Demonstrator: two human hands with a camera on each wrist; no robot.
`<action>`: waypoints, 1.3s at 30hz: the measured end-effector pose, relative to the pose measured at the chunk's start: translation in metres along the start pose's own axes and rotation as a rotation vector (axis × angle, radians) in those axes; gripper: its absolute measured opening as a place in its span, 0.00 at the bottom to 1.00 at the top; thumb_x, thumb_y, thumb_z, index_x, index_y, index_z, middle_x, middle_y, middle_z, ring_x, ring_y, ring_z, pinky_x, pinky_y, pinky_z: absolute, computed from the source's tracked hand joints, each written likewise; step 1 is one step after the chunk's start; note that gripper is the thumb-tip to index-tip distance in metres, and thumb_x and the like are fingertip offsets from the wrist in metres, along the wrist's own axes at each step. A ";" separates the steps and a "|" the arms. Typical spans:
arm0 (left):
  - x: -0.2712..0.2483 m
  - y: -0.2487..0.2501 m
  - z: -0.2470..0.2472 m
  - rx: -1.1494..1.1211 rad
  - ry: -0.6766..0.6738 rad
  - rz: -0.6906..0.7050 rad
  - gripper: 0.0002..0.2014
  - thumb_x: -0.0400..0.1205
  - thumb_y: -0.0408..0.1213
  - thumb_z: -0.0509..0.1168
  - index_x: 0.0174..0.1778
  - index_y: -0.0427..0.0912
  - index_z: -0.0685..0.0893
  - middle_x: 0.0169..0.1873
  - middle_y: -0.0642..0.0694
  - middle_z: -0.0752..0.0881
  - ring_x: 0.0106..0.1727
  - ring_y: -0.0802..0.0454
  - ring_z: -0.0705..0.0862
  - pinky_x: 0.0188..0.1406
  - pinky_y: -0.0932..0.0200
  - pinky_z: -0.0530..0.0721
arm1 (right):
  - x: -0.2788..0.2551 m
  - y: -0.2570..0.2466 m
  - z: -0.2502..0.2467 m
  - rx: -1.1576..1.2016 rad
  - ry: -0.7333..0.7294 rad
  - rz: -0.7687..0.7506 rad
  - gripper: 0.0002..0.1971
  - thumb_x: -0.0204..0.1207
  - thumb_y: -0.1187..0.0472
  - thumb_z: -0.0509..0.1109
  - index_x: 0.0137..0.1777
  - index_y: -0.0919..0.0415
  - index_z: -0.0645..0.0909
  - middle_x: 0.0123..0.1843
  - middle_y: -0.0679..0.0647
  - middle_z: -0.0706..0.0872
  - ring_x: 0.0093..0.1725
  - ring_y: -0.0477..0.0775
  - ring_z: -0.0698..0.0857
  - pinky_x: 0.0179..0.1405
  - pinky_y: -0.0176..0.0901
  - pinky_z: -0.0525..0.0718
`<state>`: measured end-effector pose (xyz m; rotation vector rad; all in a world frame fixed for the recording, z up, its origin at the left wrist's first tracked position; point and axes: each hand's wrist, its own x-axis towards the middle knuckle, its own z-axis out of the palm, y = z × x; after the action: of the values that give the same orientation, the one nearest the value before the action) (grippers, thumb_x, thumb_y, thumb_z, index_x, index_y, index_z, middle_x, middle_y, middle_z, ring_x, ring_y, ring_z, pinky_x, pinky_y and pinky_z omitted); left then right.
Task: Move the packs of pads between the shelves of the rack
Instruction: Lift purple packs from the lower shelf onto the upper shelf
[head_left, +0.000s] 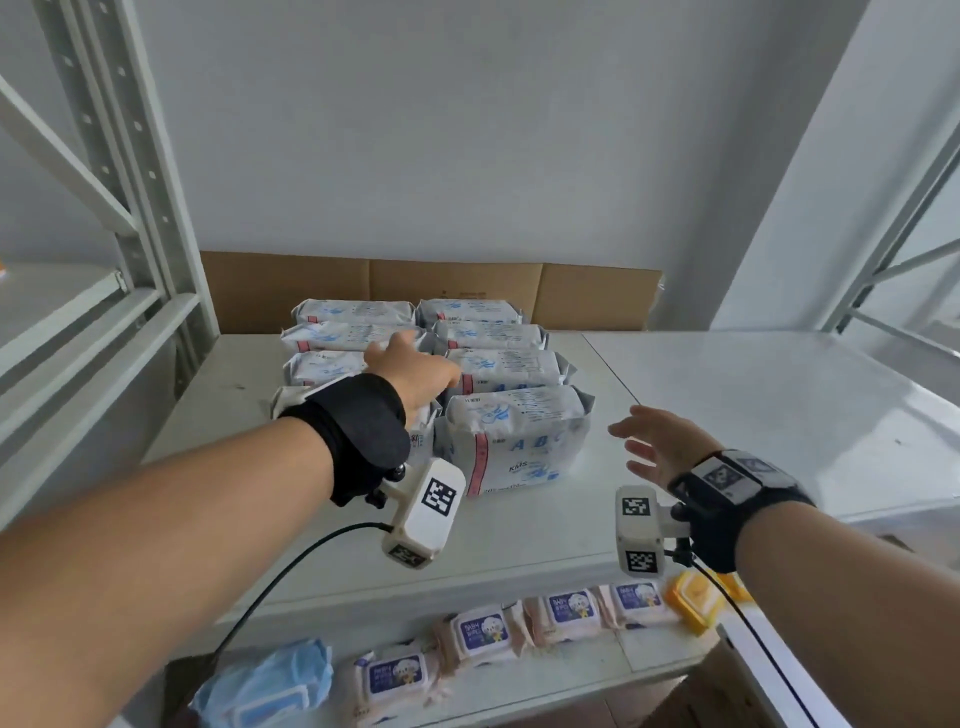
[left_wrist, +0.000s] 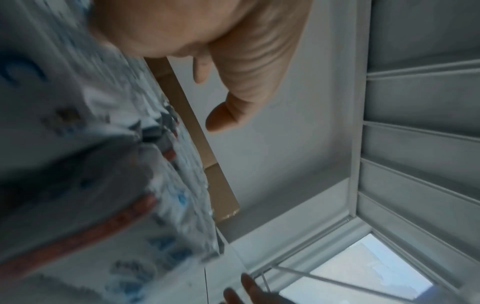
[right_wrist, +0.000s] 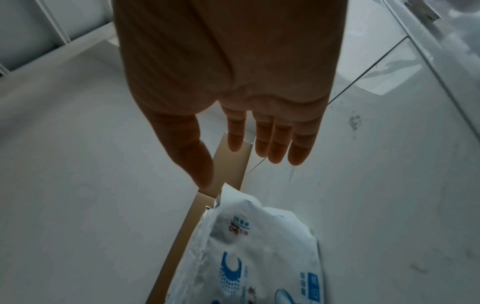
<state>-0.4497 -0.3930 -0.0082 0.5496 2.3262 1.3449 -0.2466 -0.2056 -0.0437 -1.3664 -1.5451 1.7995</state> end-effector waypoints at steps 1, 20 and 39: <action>-0.008 0.004 0.012 -0.069 0.001 0.026 0.39 0.68 0.34 0.68 0.78 0.49 0.66 0.76 0.43 0.57 0.70 0.41 0.70 0.63 0.52 0.78 | -0.006 0.001 -0.005 0.028 -0.015 -0.008 0.22 0.73 0.72 0.70 0.64 0.54 0.75 0.61 0.58 0.79 0.62 0.57 0.75 0.62 0.53 0.74; -0.266 0.057 0.355 -0.244 -0.455 0.107 0.20 0.76 0.20 0.62 0.62 0.39 0.79 0.46 0.48 0.81 0.40 0.56 0.79 0.24 0.71 0.75 | -0.129 0.163 -0.379 -0.217 0.348 -0.045 0.25 0.66 0.79 0.73 0.65 0.68 0.80 0.60 0.63 0.85 0.54 0.55 0.81 0.48 0.41 0.78; -0.283 0.093 0.675 0.025 -0.748 -0.156 0.29 0.72 0.31 0.73 0.70 0.45 0.74 0.64 0.43 0.77 0.57 0.48 0.76 0.64 0.51 0.78 | -0.029 0.247 -0.677 -0.248 0.639 0.292 0.33 0.65 0.73 0.77 0.72 0.65 0.74 0.71 0.62 0.79 0.69 0.59 0.77 0.56 0.39 0.71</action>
<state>0.1519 -0.0092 -0.1972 0.7106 1.7249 0.8365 0.4127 0.0446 -0.1960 -2.1145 -1.2816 1.1378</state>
